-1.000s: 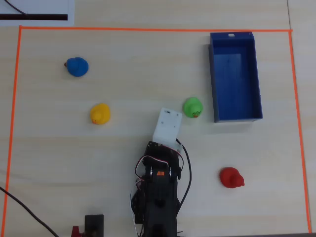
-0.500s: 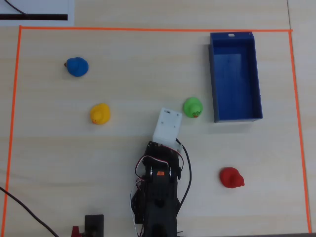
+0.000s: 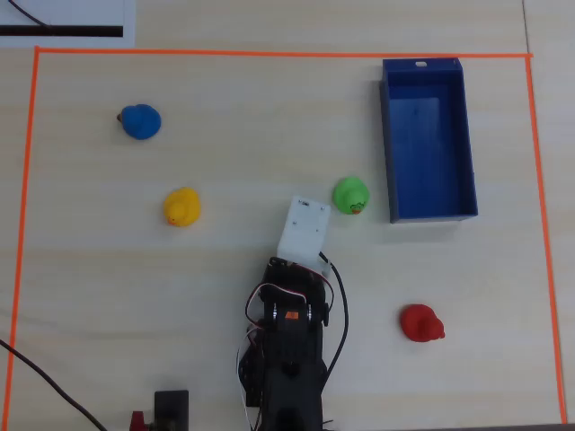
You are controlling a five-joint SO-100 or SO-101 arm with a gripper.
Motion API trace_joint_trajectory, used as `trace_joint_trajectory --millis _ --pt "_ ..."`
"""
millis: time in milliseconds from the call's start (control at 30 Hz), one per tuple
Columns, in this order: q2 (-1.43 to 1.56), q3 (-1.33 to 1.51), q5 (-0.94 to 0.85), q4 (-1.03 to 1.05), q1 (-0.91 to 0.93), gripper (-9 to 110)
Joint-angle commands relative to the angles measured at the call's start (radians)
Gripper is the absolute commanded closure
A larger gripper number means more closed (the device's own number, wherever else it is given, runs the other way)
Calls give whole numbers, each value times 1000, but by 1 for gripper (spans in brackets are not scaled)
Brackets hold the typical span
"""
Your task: Grasp yellow duck and put it into box.
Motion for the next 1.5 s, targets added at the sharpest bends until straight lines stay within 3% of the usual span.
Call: trace_joint_trajectory --millis 0,300,467,767,1067,1467 --pt "-2 -6 0 20 -5 95" --pt "-32 -8 2 0 -32 101" --pt "-491 -291 14 -104 15 101" --pt "-730 -804 44 -8 63 78" --pt "-971 -1154 103 284 -201 69" --pt "-1249 -1126 486 0 -528 64"
